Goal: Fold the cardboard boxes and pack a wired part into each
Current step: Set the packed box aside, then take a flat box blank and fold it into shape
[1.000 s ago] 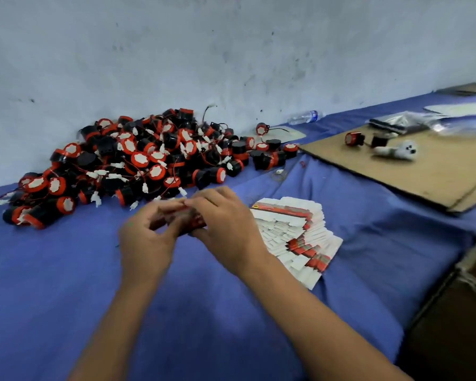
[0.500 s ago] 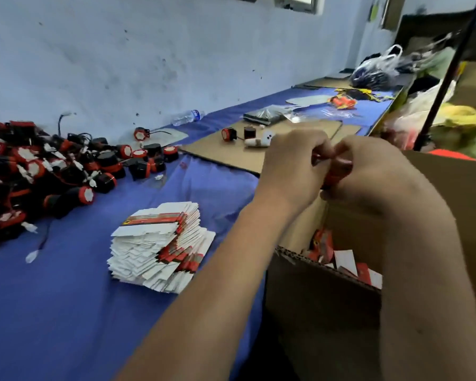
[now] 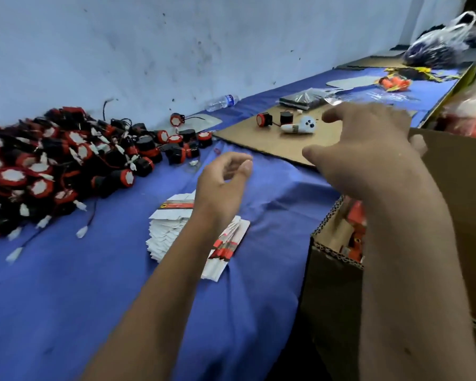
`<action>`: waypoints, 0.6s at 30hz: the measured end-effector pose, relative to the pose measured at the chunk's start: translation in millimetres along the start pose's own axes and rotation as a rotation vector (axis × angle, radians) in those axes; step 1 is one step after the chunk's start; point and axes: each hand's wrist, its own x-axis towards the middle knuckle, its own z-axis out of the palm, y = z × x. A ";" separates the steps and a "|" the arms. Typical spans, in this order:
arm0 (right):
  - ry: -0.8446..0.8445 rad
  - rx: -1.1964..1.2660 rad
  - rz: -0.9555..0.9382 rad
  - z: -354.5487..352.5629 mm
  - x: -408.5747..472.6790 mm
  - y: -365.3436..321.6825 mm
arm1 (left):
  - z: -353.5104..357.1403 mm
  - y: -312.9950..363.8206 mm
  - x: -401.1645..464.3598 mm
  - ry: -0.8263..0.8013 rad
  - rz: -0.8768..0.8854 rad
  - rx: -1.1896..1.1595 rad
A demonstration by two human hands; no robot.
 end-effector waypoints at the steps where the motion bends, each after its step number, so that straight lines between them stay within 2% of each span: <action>1: -0.034 0.010 0.002 0.3 -0.8 1.6 | -7.8 -6.3 -3.1 -0.017 -0.022 -0.011; 5: -0.160 0.112 -0.035 7.6 -10.6 8.7 | 13.6 -6.7 -12.3 -0.278 0.015 -0.137; 7: -0.127 0.147 -0.066 15.2 -11.0 4.9 | 36.2 -3.3 -10.0 -0.302 0.053 -0.128; 9: -0.094 0.187 -0.108 25.6 -9.1 -7.0 | 46.6 -8.4 -3.6 -0.243 0.068 -0.080; 10: -0.096 0.205 -0.133 34.2 -7.0 -16.0 | 44.0 -17.5 1.1 -0.179 0.075 0.010; 12: -0.167 0.191 -0.180 61.7 -0.9 -36.8 | 27.5 -42.5 10.3 -0.034 0.067 0.430; 13: -0.239 0.176 -0.199 80.2 2.2 -50.0 | 12.8 -56.2 13.6 0.020 0.027 0.688; 15: -0.387 0.143 -0.226 123.1 6.9 -76.7 | -19.1 -81.2 13.4 0.065 -0.114 0.991; 17: -0.477 0.078 -0.266 167.7 10.3 -96.5 | -42.7 -95.2 5.8 0.033 -0.190 1.066; 18: -0.510 0.049 -0.306 189.0 11.9 -104.5 | -53.3 -100.4 0.7 0.040 -0.194 0.998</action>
